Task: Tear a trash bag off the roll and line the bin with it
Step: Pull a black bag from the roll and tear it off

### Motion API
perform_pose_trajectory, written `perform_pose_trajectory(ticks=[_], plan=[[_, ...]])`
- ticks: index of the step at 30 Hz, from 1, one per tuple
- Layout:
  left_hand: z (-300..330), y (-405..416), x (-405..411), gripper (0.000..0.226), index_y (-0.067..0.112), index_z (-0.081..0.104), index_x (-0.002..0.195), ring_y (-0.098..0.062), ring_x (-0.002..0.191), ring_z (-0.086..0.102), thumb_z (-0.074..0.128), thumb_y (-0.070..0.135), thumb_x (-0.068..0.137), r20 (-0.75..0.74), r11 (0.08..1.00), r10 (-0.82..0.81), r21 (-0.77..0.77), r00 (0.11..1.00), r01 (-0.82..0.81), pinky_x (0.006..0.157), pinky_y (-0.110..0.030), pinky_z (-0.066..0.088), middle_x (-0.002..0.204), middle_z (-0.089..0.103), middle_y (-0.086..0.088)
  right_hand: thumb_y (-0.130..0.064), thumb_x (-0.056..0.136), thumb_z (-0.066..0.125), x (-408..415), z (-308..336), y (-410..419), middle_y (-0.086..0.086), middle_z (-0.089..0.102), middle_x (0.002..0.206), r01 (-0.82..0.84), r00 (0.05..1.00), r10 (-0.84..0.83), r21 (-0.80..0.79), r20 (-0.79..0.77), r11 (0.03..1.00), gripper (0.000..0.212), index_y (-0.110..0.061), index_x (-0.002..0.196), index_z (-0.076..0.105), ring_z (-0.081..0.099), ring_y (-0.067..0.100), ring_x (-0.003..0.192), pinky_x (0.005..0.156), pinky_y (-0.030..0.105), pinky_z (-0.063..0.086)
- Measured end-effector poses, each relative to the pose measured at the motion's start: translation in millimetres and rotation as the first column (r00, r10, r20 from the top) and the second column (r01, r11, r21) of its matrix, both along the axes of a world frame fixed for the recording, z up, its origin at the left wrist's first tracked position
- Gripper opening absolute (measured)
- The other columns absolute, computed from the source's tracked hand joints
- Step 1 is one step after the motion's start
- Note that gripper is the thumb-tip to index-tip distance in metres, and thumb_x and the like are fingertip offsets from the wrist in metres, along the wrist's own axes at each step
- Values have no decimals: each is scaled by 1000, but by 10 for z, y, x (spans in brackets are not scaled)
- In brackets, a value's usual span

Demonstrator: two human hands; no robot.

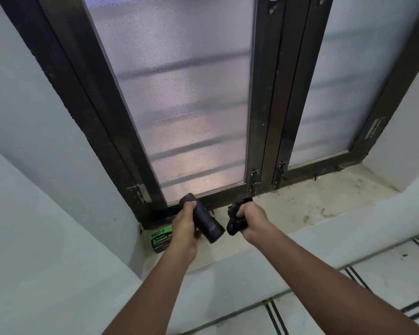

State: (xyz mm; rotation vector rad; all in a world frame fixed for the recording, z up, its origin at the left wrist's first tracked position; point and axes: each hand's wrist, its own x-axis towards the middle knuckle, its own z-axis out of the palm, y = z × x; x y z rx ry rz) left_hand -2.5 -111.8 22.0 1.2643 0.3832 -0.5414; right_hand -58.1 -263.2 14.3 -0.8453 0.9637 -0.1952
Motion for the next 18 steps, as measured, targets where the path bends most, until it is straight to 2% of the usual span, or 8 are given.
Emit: perform_pose_trajectory(ticks=[2, 4, 6, 8, 10, 13, 16, 18], plan=[[1, 5, -25, 24, 19, 63, 116, -32, 108, 66, 68, 24, 93, 40, 998, -69, -8, 997, 70, 96, -49, 54, 114, 70, -12, 11, 86, 47, 42, -114, -39, 16, 70, 98, -163, 985, 146, -218, -92, 962, 35, -14, 93, 69, 66, 34, 87, 80, 40, 57], [-1, 33, -26, 24, 20, 64, 114, -31, 104, 66, 70, 15, 91, 81, 990, -141, 31, 987, 139, 83, -45, 54, 110, 70, -12, 0, 84, 53, 60, -203, -82, 3, 74, 98, -328, 940, 230, -484, -252, 811, 38, -31, 83, 75, 67, 29, 99, 90, 43, 60], [10, 64, -23, 27, 19, 65, 108, -32, 99, 68, 73, 6, 85, 130, 977, -201, 101, 971, 189, 72, -40, 55, 106, 70, -12, -2, 82, 55, 73, -214, -128, -5, 72, 102, -456, 886, 232, -670, -401, 586, 37, -34, 78, 74, 63, 21, 97, 83, 34, 57], [18, 94, -11, 30, 18, 67, 103, -34, 96, 70, 74, -1, 80, 180, 962, -246, 163, 952, 218, 73, -43, 59, 103, 71, -13, 3, 85, 59, 109, -138, -155, -4, 62, 111, -478, 878, 221, -773, -424, 417, 36, -29, 80, 73, 56, 12, 87, 75, 27, 47], [21, 119, 0, 33, 18, 68, 103, -35, 99, 70, 73, -4, 78, 204, 949, -279, 207, 938, 237, 81, -50, 62, 105, 70, -12, 1, 90, 65, 168, -100, -190, -2, 52, 114, -341, 939, 181, -861, -293, 378, 27, -25, 91, 74, 52, 9, 84, 76, 19, 41], [23, 147, 20, 36, 20, 70, 103, -38, 105, 70, 72, -6, 78, 222, 940, -284, 256, 933, 225, 84, -57, 63, 113, 66, -12, -1, 92, 68, 199, -160, -179, 1, 52, 112, -7, 983, 174, -941, 55, 339, 17, -16, 100, 72, 57, 11, 97, 87, 15, 47], [18, 157, 25, 34, 19, 70, 100, -38, 102, 71, 73, -7, 78, 227, 948, -243, 263, 943, 181, 79, -48, 66, 111, 65, -11, 2, 92, 68, 157, -299, -139, 3, 53, 113, 172, 964, 138, -931, 225, 322, 14, -9, 102, 68, 58, 8, 100, 97, 20, 49], [3, 159, 29, 33, 17, 69, 100, -36, 99, 72, 73, -8, 79, 220, 955, -219, 249, 951, 163, 74, -42, 66, 109, 66, -11, 3, 93, 65, 103, -402, -163, 6, 54, 113, 211, 965, 74, -917, 250, 338, 13, -8, 101, 66, 56, -3, 99, 97, 27, 50]])
